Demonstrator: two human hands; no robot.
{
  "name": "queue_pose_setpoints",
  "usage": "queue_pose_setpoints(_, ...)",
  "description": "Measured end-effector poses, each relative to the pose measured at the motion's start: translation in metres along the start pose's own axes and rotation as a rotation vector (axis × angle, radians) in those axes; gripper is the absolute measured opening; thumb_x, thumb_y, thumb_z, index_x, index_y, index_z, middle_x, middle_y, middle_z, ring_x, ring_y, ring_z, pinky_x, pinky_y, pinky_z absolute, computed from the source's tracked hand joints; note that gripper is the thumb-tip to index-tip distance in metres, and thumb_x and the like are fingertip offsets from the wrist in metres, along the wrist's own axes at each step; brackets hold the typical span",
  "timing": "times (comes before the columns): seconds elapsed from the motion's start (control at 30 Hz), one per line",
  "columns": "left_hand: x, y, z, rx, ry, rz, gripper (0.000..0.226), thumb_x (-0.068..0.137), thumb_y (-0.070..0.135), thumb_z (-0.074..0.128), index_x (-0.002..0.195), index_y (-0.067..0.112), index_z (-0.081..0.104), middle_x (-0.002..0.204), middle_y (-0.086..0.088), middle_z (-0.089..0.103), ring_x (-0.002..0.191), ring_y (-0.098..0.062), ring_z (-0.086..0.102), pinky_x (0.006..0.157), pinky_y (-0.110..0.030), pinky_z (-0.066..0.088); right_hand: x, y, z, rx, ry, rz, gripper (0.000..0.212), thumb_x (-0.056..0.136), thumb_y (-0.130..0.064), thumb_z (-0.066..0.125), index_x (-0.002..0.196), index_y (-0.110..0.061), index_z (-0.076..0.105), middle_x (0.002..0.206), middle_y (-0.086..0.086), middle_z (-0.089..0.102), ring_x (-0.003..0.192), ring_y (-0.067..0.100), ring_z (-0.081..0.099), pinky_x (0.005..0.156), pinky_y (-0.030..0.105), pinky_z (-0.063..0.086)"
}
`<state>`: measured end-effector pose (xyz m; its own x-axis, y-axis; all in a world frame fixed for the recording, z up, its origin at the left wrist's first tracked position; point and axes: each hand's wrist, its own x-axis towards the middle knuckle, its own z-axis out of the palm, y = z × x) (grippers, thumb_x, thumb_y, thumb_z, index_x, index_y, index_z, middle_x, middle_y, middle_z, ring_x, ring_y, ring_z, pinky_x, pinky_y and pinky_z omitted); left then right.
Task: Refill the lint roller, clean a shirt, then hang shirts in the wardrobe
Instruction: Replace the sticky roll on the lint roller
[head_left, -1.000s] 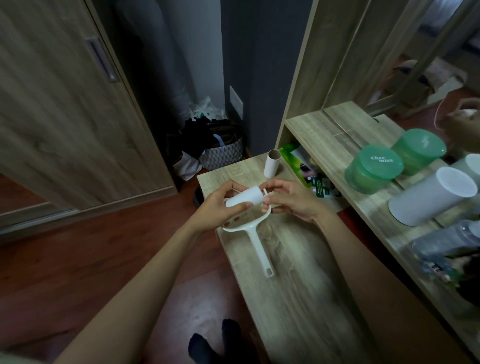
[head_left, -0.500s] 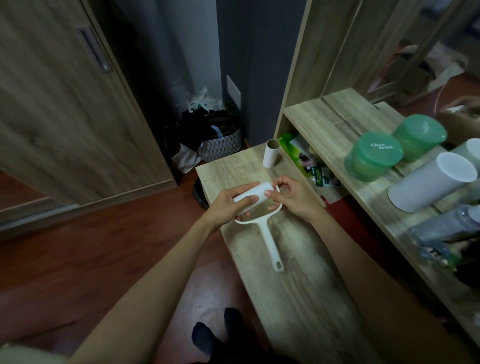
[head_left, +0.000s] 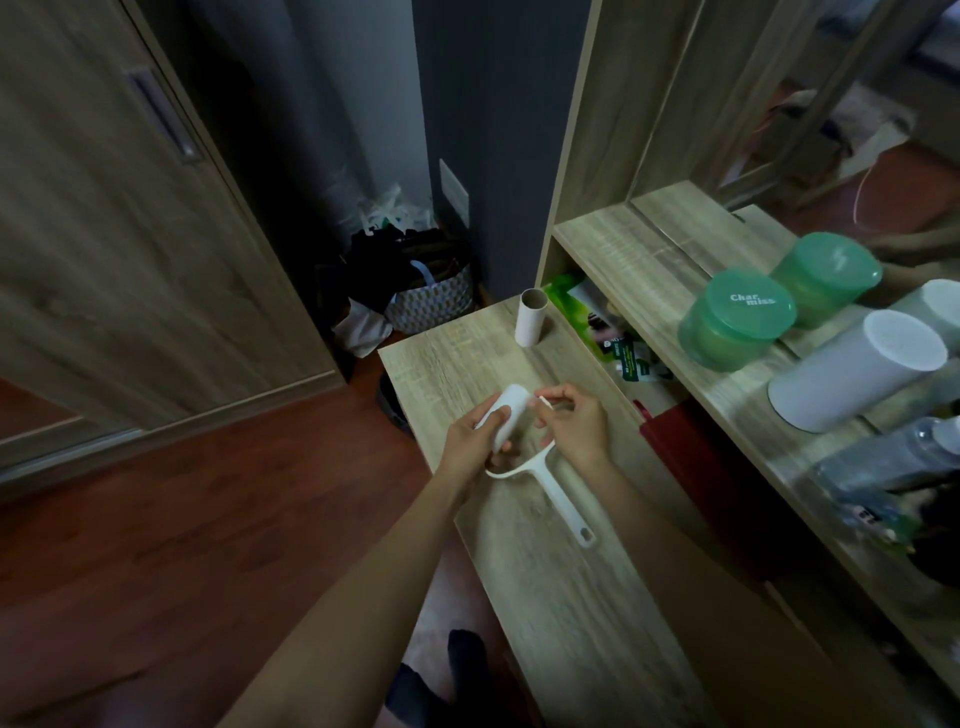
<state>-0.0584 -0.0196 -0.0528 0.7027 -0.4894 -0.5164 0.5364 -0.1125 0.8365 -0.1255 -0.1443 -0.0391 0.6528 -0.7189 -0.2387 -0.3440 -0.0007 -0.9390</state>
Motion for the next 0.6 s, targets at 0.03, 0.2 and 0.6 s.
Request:
queue_pose_setpoints(0.03,0.001,-0.002,0.0,-0.016,0.019,-0.014,0.04,0.092,0.021,0.063,0.131,0.012,0.06,0.071,-0.01,0.064,0.042,-0.009,0.054,0.038,-0.018,0.04,0.0,0.003,0.001,0.008,-0.009,0.01,0.01,0.082,-0.003,0.07,0.091,-0.007,0.066,0.079,0.01,0.065,0.049,0.002,0.062,0.041,0.024,0.052)
queue_pose_setpoints(0.2,0.016,-0.006,-0.014,-0.091,0.096,0.008,0.042,0.093,0.023,0.061,0.134,0.017,0.056,0.098,-0.013,0.068,0.054,-0.013,0.063,0.043,-0.021,0.048,0.006,0.013,-0.004,0.077,-0.028,0.098,0.021,0.079,-0.002,0.073,0.1,-0.002,0.072,0.074,0.011,0.069,0.061,0.016,0.064,0.049,0.025,0.054)
queue_pose_setpoints(0.6,0.028,0.01,-0.041,0.223,0.045,0.081,0.036,0.094,0.018,0.06,0.128,0.008,0.053,0.1,-0.011,0.067,0.063,-0.008,0.067,0.052,-0.016,0.05,0.03,0.044,-0.01,-0.276,0.076,0.013,0.019,0.079,-0.012,0.074,0.097,-0.005,0.075,0.096,0.01,0.074,0.085,0.017,0.065,0.077,0.022,0.047)
